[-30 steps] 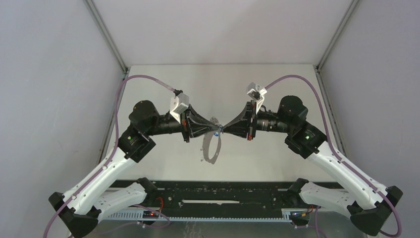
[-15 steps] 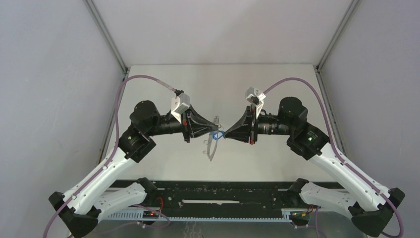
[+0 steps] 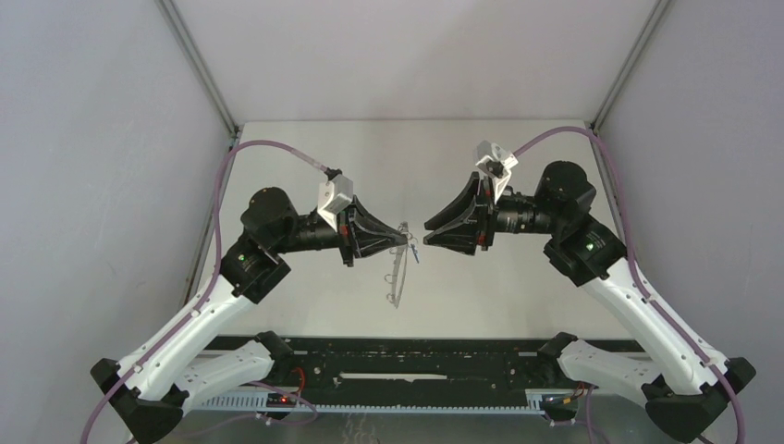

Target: Put the keys on the keyring

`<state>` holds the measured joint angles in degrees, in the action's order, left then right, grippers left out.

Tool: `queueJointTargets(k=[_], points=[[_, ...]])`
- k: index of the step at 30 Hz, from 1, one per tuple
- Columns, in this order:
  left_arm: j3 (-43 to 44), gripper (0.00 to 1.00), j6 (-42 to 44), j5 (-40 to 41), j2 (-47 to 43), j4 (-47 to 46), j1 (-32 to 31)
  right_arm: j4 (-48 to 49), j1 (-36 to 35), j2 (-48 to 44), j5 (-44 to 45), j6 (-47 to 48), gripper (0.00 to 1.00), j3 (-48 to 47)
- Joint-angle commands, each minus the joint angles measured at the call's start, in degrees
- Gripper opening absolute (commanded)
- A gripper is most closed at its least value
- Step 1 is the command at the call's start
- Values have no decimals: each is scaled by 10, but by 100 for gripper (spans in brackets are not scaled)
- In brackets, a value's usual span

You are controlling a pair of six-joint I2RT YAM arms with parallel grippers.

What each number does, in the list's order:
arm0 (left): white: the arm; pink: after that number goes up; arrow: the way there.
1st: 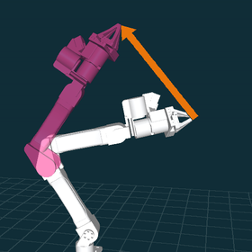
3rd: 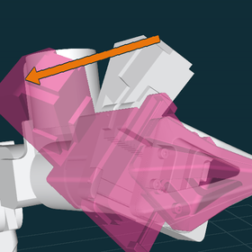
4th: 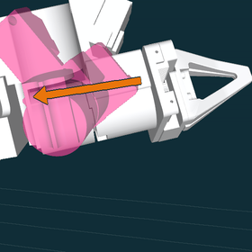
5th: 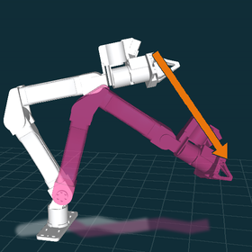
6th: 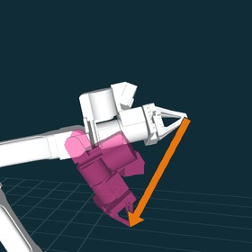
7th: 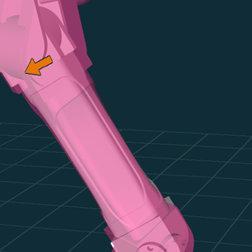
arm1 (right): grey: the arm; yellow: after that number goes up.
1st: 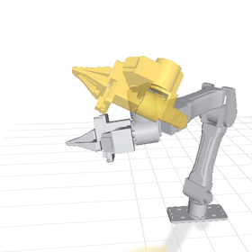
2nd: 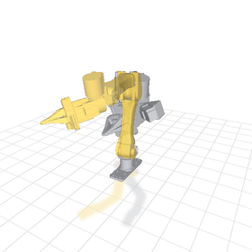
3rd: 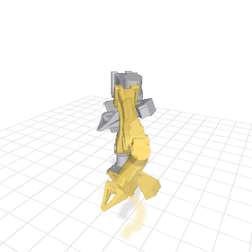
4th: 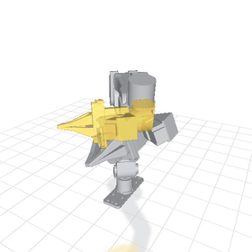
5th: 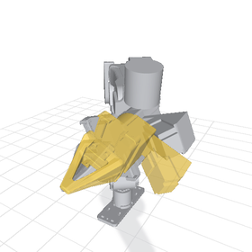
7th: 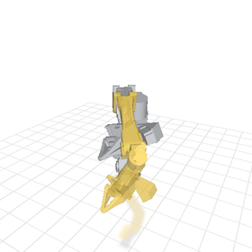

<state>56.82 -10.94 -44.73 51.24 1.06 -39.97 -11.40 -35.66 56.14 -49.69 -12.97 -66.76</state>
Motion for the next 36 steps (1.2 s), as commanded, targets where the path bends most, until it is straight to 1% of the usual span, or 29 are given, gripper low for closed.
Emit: queueJointTargets(k=[1,7,13,15,26,29,31,36], points=[[26,0,9,-16,-9,-27,1,76,-1,21,-49,-25,45,-16],[24,0,6,-14,-7,-31,1,108,-17,35,-52,-30,45,-17],[23,0,3,-10,-5,-34,1,109,-36,48,-54,-32,35,-17],[23,0,3,-9,-6,-35,1,109,-40,50,-53,-31,34,-17],[22,0,3,-13,-11,-36,1,107,-55,59,-38,-28,34,-17],[20,0,4,-14,-11,-34,1,96,-54,58,-21,-20,40,-17],[20,0,4,-15,-12,-33,1,87,-52,55,-8,-13,41,-17],[20,0,5,-15,-13,-34,1,82,-48,51,-6,-11,39,-16]])
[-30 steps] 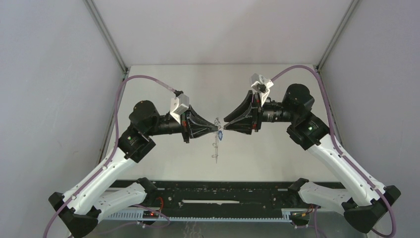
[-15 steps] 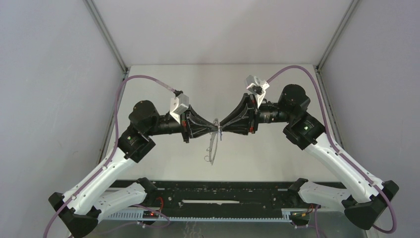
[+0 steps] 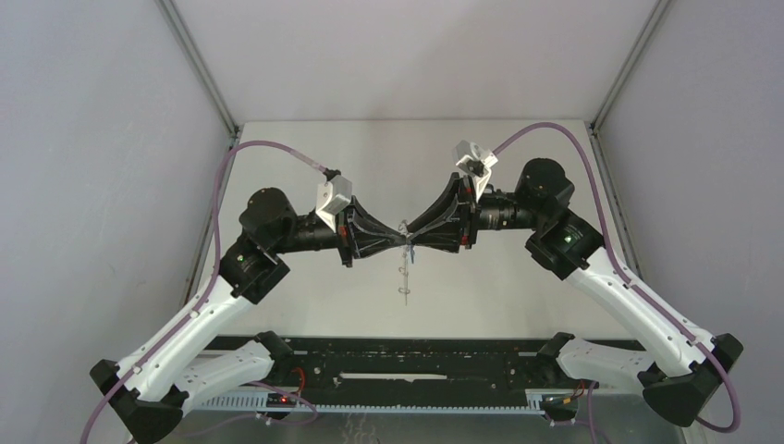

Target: Put the keys on the keyring

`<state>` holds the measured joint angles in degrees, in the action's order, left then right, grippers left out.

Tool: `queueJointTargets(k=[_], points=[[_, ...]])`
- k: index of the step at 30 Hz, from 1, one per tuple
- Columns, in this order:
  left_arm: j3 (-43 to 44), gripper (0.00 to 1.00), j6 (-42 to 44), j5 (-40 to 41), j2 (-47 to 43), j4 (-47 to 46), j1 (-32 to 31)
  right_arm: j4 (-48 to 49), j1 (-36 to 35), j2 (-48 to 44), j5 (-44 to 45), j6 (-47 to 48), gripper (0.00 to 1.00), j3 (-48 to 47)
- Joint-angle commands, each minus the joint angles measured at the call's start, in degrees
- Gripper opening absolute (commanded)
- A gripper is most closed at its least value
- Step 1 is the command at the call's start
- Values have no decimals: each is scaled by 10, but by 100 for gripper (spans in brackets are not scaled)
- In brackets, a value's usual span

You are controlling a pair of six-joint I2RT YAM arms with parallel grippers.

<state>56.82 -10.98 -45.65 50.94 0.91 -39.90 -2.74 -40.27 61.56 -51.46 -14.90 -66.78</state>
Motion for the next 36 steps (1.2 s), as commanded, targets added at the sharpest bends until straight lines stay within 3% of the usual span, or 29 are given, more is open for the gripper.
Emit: queueJointTargets(k=[1,9,17,23,26,31,36], points=[[20,0,5,-7,-10,-33,0,-6,-2,-3,12,8,39,-16],[19,0,6,-7,-11,-34,0,3,-2,1,10,4,34,-16],[19,0,4,-5,-11,-35,0,3,-8,8,5,4,2,-16],[13,0,13,2,-10,-29,0,-25,-10,-11,13,26,0,-16],[8,1,16,14,-9,-22,0,-88,-15,-16,30,54,0,-35],[4,29,33,17,-7,-5,1,-210,-46,-3,76,123,0,-81],[31,38,105,-4,0,85,1,-342,-86,24,156,206,0,-147]])
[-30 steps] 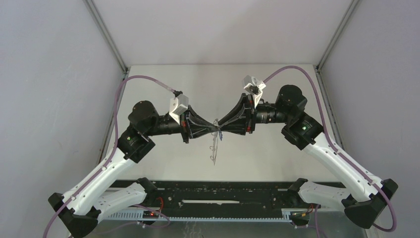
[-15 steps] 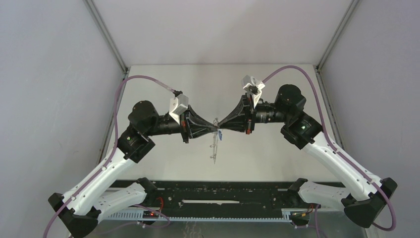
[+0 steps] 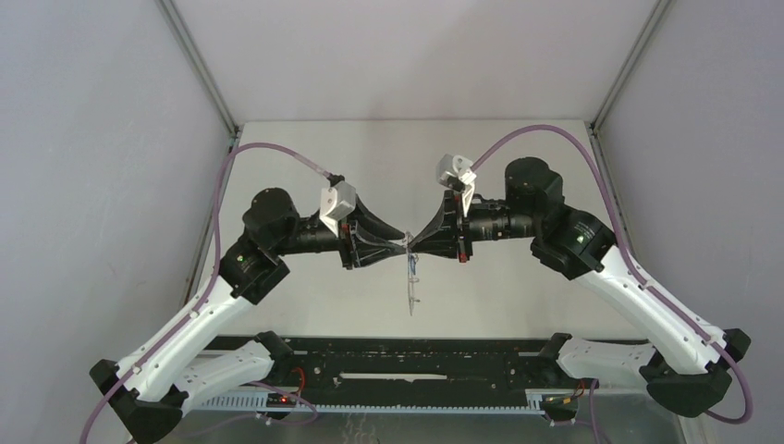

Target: Put the keys on the keyring

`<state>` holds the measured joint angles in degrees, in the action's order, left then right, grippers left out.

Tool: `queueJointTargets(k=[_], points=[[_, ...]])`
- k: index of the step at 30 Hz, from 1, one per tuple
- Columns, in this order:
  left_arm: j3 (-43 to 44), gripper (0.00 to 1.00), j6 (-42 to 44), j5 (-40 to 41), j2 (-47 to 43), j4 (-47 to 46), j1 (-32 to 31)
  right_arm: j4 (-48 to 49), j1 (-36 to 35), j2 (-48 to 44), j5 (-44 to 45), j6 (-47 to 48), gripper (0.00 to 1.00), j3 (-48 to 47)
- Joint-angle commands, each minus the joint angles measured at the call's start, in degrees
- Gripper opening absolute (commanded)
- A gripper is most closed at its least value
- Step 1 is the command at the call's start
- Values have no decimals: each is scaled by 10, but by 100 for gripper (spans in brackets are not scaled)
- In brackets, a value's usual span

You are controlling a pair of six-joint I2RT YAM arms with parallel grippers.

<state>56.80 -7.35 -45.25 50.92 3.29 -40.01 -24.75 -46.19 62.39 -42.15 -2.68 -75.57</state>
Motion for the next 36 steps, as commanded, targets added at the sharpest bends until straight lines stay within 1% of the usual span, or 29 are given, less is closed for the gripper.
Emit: queueJointTargets(k=[1,5,9,16,20,27,29,30,32,36], points=[[39,38,95,-18,2,85,2,-145,-35,24,73,95,0,-73],[57,37,149,-35,14,148,2,-229,-69,65,115,134,0,-133],[71,34,168,-56,23,174,2,-281,-106,98,156,154,0,-172],[72,27,204,-84,23,222,-1,-310,-133,126,196,158,0,-210],[71,17,223,-84,22,237,-6,-326,-145,147,208,156,0,-237],[71,16,224,-83,23,239,-9,-346,-164,179,213,155,0,-276],[71,15,224,-84,23,240,-9,-349,-167,183,215,155,0,-280],[72,11,225,-85,22,241,-9,-350,-169,185,217,155,0,-282],[71,1,232,-88,20,244,-9,-352,-171,188,218,154,0,-285],[69,0,250,-91,18,257,-9,-349,-171,185,221,151,0,-290]])
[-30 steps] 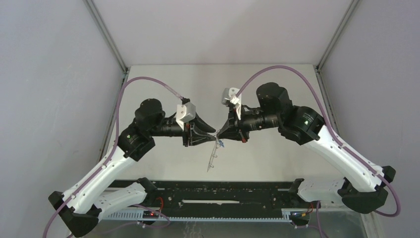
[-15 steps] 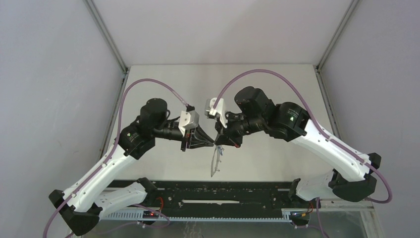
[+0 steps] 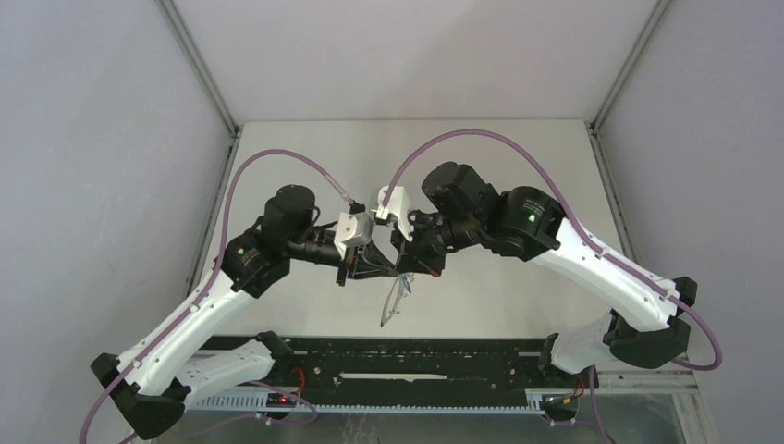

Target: Put the keys on the keyring

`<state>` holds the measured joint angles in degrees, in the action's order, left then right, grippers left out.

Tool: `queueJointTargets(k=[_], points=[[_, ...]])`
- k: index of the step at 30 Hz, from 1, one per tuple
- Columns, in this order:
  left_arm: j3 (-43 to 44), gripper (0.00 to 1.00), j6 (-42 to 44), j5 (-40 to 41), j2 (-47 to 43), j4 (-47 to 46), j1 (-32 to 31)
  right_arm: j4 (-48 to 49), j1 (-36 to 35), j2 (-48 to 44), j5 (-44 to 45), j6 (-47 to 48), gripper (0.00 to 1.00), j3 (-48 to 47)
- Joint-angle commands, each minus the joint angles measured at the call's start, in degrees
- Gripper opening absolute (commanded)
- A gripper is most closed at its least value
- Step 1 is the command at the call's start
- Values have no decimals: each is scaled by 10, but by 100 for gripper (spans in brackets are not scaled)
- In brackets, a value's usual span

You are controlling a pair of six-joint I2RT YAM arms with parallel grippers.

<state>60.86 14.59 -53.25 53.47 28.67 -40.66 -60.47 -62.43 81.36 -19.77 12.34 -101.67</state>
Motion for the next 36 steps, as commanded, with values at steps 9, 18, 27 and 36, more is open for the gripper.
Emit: queueJointTargets(k=[9,18,27,36], points=[[-17,0,-131,49,-31,-175,3,258,132,-175,-151,-137,58,160],[-2,0,-262,130,-23,-299,5,418,217,-260,-206,-260,65,304],[-3,0,-276,145,-28,-311,3,456,186,-240,-193,-257,59,317],[-10,0,-275,119,-35,-317,3,465,182,-223,-178,-261,41,317]])
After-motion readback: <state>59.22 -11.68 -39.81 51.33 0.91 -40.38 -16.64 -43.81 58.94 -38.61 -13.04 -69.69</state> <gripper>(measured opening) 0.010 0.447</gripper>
